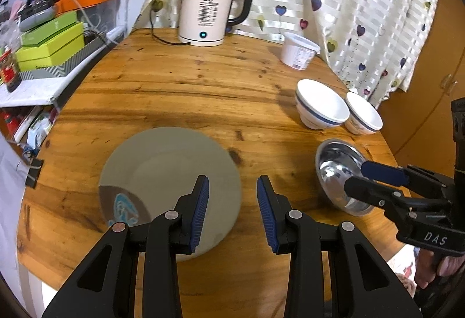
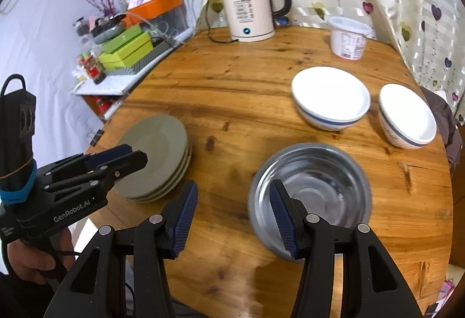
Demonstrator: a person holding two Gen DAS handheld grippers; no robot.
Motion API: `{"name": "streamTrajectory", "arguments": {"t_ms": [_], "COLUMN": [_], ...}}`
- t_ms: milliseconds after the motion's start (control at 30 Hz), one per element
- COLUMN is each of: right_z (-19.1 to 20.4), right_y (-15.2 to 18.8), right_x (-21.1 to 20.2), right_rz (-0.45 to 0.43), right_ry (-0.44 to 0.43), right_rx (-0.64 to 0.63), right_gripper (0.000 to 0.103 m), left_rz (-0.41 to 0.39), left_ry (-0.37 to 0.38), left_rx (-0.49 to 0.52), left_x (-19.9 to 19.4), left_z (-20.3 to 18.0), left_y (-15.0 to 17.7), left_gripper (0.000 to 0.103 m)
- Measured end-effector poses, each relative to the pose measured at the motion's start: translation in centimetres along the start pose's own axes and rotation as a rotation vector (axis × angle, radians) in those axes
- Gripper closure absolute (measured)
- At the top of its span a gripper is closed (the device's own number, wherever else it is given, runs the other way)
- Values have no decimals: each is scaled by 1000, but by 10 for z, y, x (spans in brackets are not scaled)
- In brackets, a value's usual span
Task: Organize plates and bowls
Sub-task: 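Move both tools over the table toward the steel bowl and white bowls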
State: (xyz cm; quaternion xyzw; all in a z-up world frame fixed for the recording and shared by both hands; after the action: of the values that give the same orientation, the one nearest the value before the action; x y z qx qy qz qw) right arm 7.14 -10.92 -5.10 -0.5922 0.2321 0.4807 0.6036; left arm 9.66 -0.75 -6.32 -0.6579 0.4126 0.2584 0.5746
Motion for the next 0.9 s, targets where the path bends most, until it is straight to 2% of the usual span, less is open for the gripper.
{"name": "streamTrajectory", "arguments": {"t_ms": [400,900], "right_z": [-47,-73], "right_y": [-10,-22], "right_x": [-19,-20], "right_rz": [-50,-53], "right_ry": [44,78], "right_rx": [96,135], "right_gripper": [52,52], "left_rz": [15,38], "left_ry": [49,88], "left_rx": [57,86], "left_x": [13,29], "left_z": [-30,-51], "left_y": [-25,-48], "left_gripper": [67,67]}}
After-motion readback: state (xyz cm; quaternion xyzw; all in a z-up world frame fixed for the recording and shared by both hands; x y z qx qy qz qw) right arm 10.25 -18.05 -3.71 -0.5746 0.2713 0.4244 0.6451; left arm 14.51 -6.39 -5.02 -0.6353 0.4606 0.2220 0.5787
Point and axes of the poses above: each gripper's, at about its wrist camera, not at the fingertips, and x roughly the way its jaws point, z to its left, y to its underside, the point moved 10 cm from there along x, roughly the way its jaws point, and after that the axes turned 7 degrees about z, right-handed, at the moved point
